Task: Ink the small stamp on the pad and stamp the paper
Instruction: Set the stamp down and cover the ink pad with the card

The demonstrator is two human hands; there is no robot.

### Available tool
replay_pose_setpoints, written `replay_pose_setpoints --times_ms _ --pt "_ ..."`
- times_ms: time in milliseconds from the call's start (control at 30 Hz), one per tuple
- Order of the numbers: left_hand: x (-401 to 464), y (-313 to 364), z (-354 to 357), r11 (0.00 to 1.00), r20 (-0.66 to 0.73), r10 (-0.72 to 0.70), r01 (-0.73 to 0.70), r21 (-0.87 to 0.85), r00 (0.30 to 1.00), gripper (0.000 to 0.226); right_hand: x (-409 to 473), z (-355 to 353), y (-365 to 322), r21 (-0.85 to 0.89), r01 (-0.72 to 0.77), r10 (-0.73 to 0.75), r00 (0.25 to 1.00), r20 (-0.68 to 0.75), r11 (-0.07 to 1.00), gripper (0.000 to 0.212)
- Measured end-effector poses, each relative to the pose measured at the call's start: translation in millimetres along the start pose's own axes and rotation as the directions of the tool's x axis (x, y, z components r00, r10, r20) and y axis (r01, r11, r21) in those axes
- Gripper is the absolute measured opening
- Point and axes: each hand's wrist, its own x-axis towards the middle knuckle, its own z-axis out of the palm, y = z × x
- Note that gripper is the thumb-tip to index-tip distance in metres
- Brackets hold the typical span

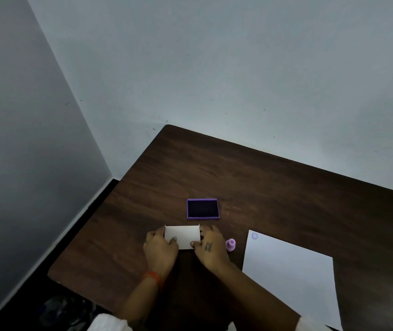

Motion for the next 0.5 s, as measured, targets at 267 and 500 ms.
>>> replay_pose_setpoints --times_ms 267,500 --pt "5 31 2 0.990 -0.055 0.092 -0.097 -0.103 0.994 0.046 6 -21 -3 0.142 0.001 0.029 0.977 -0.211 0.990 0.040" --pt "17 57 16 0.980 -0.044 0.156 -0.160 -0.119 0.987 0.042 28 -45 -1 0.136 0.003 0.037 0.954 -0.296 0.991 0.035"
